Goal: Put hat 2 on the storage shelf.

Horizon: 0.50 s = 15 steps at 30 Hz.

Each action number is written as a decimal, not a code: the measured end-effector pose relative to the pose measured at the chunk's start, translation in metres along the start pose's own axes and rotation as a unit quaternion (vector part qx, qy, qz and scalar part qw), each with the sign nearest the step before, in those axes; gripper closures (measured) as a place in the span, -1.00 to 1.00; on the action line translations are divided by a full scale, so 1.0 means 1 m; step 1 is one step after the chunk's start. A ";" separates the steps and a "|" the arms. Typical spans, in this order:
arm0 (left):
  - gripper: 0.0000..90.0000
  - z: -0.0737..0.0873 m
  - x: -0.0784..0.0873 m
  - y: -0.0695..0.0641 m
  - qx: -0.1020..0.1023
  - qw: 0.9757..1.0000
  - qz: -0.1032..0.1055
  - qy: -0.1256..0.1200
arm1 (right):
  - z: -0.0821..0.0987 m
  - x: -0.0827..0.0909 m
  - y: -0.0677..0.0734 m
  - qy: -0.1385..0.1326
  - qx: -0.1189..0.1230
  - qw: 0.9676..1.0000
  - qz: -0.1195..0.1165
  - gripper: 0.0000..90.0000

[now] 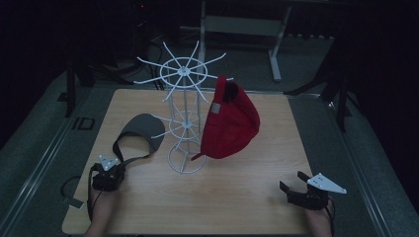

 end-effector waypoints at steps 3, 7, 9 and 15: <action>0.87 -0.001 0.005 0.004 -0.009 1.000 0.006 -0.010 | 0.000 0.001 -0.001 -0.001 -0.003 1.000 -0.001 -0.69; 0.87 -0.008 0.013 0.010 -0.022 0.999 0.009 -0.026 | 0.000 0.001 -0.001 -0.001 -0.005 1.000 0.000 -0.69; 0.87 -0.012 0.017 0.011 -0.029 0.999 0.016 -0.031 | -0.001 0.001 -0.001 -0.002 -0.005 1.000 -0.001 -0.69; 0.87 -0.029 0.034 0.009 -0.054 0.996 0.020 -0.061 | 0.000 0.001 -0.002 -0.003 -0.008 1.000 -0.001 -0.69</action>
Point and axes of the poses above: each handheld gripper's, and its own axes: x roughly backward along the jaws, z roughly out of its underside, y roughly to its left, the point moved 3 cm from there along -x, roughly forward along the jaws, and after that the axes turned 1 degree about -y, right-handed, at the moved point
